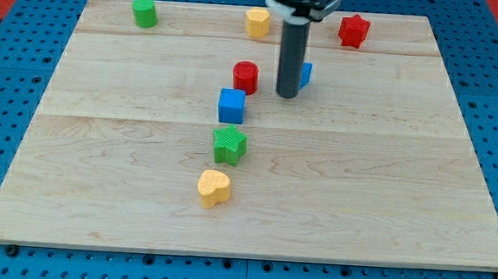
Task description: Place the blue cube below the blue triangle
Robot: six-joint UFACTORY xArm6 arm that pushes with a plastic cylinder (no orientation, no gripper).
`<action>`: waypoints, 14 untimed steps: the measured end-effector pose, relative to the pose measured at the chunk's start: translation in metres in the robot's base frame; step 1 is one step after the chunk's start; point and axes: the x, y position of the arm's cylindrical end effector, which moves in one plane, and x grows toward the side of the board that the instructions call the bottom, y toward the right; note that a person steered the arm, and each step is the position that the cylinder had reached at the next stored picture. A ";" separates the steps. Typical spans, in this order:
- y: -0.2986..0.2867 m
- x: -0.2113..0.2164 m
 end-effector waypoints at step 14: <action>-0.139 0.047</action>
